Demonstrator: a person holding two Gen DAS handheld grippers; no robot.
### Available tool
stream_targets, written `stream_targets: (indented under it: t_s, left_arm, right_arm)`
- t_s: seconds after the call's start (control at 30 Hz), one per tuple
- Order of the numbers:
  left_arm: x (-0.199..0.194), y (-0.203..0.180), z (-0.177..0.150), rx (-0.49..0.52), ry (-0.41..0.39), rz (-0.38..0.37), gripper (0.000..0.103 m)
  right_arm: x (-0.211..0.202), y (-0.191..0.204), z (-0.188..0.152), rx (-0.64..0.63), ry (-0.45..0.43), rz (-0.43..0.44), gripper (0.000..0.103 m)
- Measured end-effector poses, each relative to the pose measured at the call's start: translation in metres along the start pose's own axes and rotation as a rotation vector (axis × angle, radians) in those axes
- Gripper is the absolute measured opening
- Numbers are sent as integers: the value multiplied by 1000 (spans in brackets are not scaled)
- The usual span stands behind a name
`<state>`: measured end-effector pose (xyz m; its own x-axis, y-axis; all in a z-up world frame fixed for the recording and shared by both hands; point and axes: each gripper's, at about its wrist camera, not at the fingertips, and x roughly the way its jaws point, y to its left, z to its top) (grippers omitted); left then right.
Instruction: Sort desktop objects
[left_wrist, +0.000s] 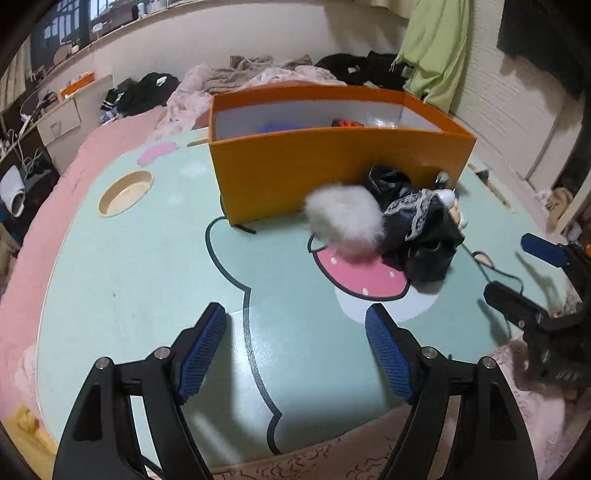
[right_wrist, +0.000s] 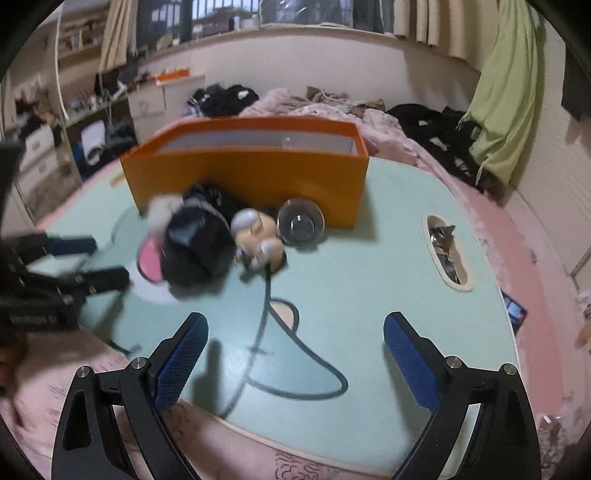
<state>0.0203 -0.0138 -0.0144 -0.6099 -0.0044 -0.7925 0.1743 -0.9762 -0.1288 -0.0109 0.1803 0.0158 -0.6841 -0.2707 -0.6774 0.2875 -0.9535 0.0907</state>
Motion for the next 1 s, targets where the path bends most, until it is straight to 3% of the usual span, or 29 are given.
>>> stream_targets:
  t_s: [0.13,0.37,0.53,1.0]
  left_arm:
    - [5,-3,-4,13,7,-10,103]
    - [4,-3,-4,11,2,-12,103]
    - [3,-4,-3,11,1,-12,103]
    - [3,-3,-3,11,4,-11,103]
  right_arm:
    - [8,-5,-11,42,-23,24,103]
    - [6,-9,-14,36,-41,44,103]
    - [6,-16,-15,65,-55,-4,103]
    - [8,-16,-15,66,-66,-6,103]
